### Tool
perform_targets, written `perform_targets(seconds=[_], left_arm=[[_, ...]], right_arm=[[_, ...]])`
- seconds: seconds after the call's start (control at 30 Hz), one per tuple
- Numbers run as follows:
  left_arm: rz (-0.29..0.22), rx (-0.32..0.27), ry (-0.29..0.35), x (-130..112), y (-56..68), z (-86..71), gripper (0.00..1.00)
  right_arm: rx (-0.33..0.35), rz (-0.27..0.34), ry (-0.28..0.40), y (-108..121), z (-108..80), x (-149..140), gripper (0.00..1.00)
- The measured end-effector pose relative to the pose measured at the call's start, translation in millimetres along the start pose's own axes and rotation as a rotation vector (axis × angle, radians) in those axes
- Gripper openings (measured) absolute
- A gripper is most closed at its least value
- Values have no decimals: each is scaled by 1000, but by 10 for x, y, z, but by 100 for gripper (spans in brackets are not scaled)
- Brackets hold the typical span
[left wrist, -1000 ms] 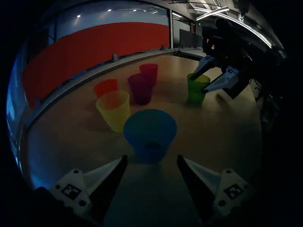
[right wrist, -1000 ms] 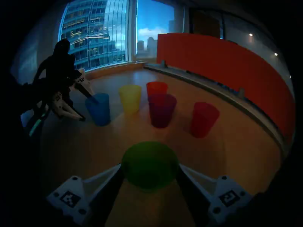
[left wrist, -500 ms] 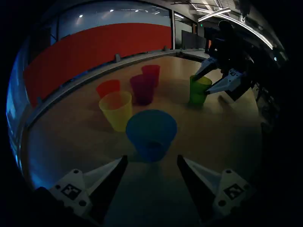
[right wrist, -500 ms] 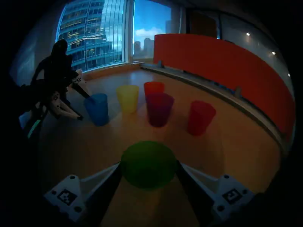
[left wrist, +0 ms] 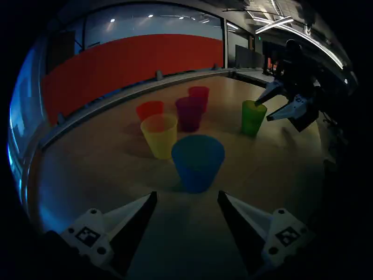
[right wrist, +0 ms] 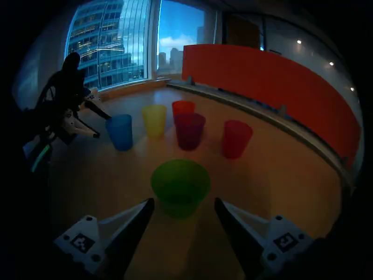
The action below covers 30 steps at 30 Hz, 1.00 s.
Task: Pour water
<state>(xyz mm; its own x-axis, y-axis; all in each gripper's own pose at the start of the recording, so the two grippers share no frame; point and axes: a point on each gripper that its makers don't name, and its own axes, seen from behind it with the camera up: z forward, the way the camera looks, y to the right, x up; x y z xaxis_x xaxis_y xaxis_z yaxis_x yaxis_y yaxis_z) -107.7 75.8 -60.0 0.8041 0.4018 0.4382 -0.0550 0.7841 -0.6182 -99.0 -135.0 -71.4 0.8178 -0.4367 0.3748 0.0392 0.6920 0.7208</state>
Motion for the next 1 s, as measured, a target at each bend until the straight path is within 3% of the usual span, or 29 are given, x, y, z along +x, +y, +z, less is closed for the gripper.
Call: perform_targets(seconds=[0.6, 0.8, 1.0], left_arm=[[-101, 157, 121, 124, -332, -373, 97], [-164, 225, 201, 197, -497, -514, 97], [-214, 301, 320, 398, -678, -700, 97]], right_arm=[[-143, 79, 88, 220, -441, -17, 100], [-197, 98, 137, 270, -593, 63, 100], [-260, 141, 200, 370, -742, 179, 100]])
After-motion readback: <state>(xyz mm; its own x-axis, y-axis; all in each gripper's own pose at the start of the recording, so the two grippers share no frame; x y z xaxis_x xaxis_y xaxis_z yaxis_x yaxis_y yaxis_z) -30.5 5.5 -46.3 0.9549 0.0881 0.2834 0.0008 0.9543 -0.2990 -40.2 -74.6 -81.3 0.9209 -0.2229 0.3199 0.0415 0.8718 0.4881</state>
